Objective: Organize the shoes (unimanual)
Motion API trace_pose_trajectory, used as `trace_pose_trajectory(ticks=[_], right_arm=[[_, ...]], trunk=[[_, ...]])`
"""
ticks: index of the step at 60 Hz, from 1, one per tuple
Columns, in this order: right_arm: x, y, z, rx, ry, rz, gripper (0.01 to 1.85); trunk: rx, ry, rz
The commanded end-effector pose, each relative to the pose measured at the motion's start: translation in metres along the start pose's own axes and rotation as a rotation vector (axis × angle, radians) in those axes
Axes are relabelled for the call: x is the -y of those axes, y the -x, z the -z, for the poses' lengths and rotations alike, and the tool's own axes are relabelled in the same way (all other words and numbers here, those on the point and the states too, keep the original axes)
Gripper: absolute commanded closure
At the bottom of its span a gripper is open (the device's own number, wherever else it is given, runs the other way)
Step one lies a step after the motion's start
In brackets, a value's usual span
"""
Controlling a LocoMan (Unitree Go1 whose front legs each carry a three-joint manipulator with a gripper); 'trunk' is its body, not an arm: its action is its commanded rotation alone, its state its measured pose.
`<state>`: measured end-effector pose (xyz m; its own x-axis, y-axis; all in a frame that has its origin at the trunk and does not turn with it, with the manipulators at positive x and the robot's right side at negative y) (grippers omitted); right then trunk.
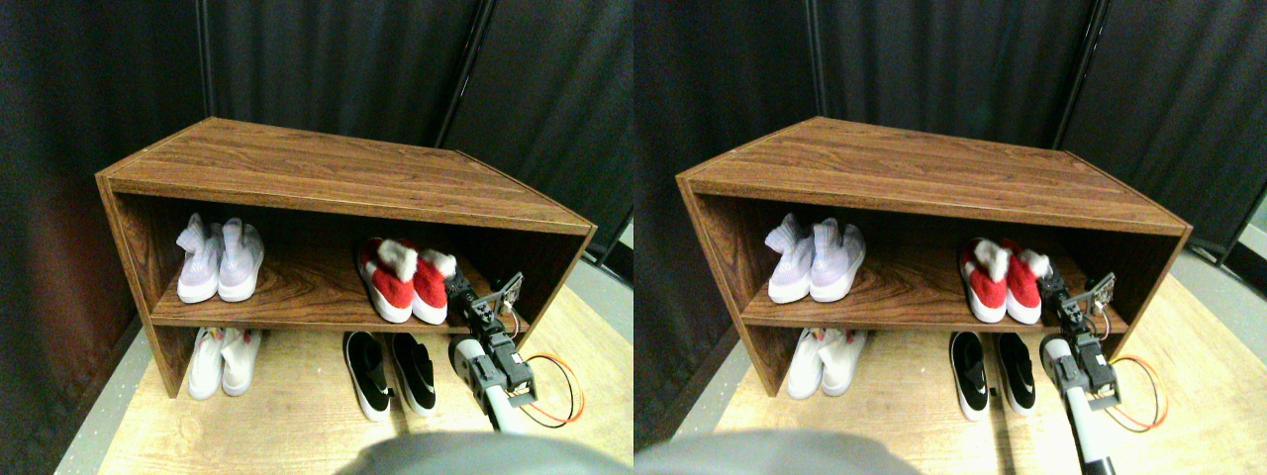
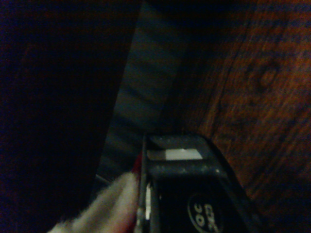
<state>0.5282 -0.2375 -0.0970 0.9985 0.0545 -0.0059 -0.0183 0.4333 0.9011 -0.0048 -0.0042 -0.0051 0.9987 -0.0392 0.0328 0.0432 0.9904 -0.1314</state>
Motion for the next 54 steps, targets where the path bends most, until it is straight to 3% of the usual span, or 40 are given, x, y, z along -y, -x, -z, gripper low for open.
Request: trace_pose_trajectory(ticks=[1, 9, 23, 28, 35, 39, 54], right_arm=[[0.004, 0.001, 0.001, -0.058, -0.02, -0.008, 1.8], [0.001, 0.004, 0.001, -0.036, -0.057, 0.011, 1.8], [-0.002, 0.012, -0.01, -0.003, -0.005, -0.021, 1.8], [-0.012, 0.022, -0.018, -0.004, 0.029, -0.072, 1.8], [-0.036, 0.048, -0.029, 0.013, 0.136, -0.165, 1.8], [-0.044, 0.06, -0.033, -0.013, 0.15, -0.219, 1.8], [-0.051, 0.1, -0.038, -0.036, 0.107, -0.296, 1.8]], trunk=[[-0.026, 0.014, -0.006], [-0.028, 0.011, 0.0], [-0.027, -0.002, 0.015], [-0.026, -0.007, 0.023], [-0.026, -0.011, 0.033], [-0.027, -0.013, 0.038], [-0.042, -0.021, 0.051]])
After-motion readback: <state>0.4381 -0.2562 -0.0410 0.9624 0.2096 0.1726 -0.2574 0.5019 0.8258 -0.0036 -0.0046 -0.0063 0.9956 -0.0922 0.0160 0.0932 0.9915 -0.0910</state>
